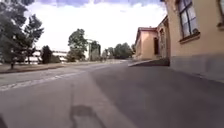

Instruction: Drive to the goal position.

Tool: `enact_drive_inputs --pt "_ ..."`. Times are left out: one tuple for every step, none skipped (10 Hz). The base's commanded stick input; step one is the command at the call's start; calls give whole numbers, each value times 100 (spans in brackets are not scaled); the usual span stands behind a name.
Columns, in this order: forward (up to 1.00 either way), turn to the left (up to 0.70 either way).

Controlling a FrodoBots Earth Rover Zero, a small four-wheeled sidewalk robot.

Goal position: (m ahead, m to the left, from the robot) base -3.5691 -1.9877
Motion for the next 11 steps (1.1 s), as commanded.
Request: enact_drive_inputs --pt "0 0" --pt "0 0" --pt "0 0" --pt "0 0" --pt "0 0" --pt "40 0" --pt "70 0" --pt "70 0" --pt "70 0" --pt "70 0" --pt "70 0"
